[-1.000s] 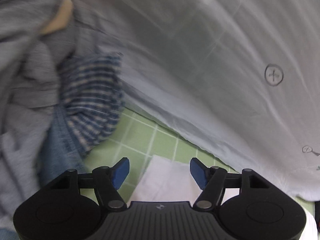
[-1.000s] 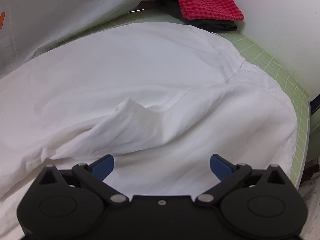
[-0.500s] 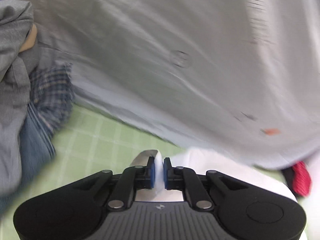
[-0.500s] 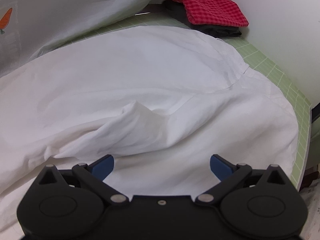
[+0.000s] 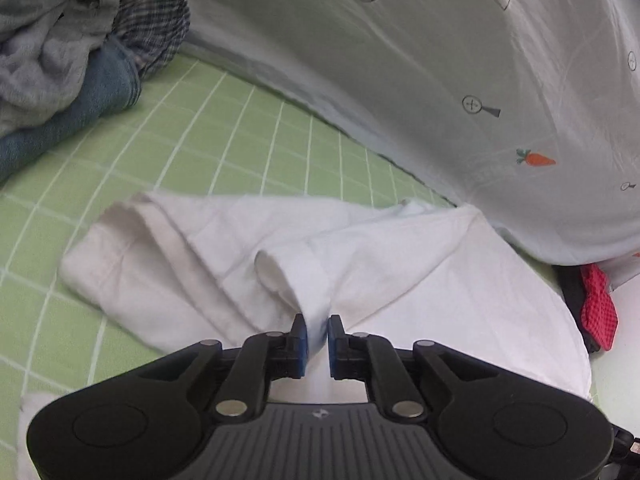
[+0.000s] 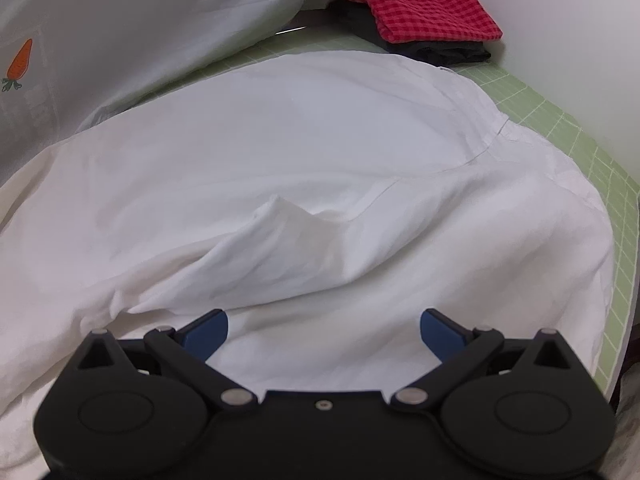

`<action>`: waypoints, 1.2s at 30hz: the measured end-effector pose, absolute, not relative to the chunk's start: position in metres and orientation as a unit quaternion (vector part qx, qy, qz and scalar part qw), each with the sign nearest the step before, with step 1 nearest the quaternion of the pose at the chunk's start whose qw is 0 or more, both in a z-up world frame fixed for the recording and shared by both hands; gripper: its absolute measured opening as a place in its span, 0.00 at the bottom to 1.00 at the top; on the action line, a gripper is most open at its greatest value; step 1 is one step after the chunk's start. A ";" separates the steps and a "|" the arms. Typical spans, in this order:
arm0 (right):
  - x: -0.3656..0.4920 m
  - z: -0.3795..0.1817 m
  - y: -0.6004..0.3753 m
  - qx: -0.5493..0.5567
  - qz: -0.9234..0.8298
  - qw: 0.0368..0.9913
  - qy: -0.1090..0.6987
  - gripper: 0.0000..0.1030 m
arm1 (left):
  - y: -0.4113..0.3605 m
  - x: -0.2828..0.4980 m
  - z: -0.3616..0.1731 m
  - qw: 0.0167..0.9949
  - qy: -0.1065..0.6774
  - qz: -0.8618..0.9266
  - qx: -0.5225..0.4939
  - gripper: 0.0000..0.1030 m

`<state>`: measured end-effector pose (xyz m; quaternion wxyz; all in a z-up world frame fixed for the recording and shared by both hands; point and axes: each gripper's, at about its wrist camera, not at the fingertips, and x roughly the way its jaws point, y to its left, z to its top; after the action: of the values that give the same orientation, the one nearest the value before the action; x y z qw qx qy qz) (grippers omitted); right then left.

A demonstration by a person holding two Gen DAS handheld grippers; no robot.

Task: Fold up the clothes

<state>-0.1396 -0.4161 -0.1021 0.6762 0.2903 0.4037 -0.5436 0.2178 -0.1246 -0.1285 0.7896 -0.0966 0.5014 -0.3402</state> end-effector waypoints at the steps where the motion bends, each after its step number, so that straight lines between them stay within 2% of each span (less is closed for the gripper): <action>1: -0.141 -0.103 -0.416 0.295 -0.545 0.675 0.402 1.00 | -0.127 0.221 -0.125 0.788 0.499 -0.349 -0.090 0.21; 7: -0.144 -0.104 -0.416 0.308 -0.548 0.670 0.395 1.00 | -0.139 0.241 -0.126 0.771 0.514 -0.366 -0.087 0.36; 12: -0.145 -0.104 -0.416 0.306 -0.550 0.668 0.397 1.00 | -0.127 0.252 -0.138 0.763 0.535 -0.328 -0.154 0.38; 15: -0.144 -0.106 -0.417 0.308 -0.552 0.664 0.399 1.00 | -0.127 0.253 -0.141 0.762 0.536 -0.323 -0.166 0.35; 16: -0.143 -0.107 -0.417 0.310 -0.552 0.663 0.400 1.00 | -0.129 0.253 -0.141 0.764 0.535 -0.321 -0.162 0.28; 17: -0.142 -0.108 -0.417 0.311 -0.551 0.662 0.401 1.00 | -0.130 0.252 -0.141 0.769 0.532 -0.318 -0.155 0.15; 18: -0.141 -0.108 -0.417 0.312 -0.549 0.663 0.402 1.00 | -0.131 0.252 -0.138 0.773 0.527 -0.318 -0.151 0.15; 20: -0.138 -0.108 -0.417 0.306 -0.547 0.665 0.406 1.00 | -0.131 0.254 -0.128 0.781 0.512 -0.327 -0.148 0.08; 25: -0.138 -0.105 -0.419 0.295 -0.549 0.667 0.407 1.00 | -0.137 0.281 -0.069 0.827 0.415 -0.355 -0.132 0.06; 28: -0.139 -0.106 -0.420 0.300 -0.554 0.663 0.404 1.00 | -0.160 0.308 -0.031 0.883 0.328 -0.327 -0.072 0.06; 30: -0.140 -0.108 -0.421 0.305 -0.554 0.661 0.404 1.00 | -0.175 0.329 -0.025 0.911 0.301 -0.279 -0.039 0.10; 31: -0.140 -0.108 -0.421 0.307 -0.553 0.661 0.404 1.00 | -0.179 0.339 -0.026 0.915 0.309 -0.258 -0.026 0.17; 33: -0.139 -0.108 -0.420 0.306 -0.552 0.662 0.405 1.00 | -0.181 0.353 -0.029 0.918 0.326 -0.225 -0.011 0.20; 36: -0.139 -0.105 -0.419 0.296 -0.553 0.665 0.405 1.00 | -0.166 0.349 -0.038 0.910 0.355 -0.213 -0.028 0.37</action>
<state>-0.1390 -0.4190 -0.1049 0.6649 0.2964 0.4050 -0.5531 0.3488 -0.1658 -0.0383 0.9099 -0.0277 0.3548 -0.2132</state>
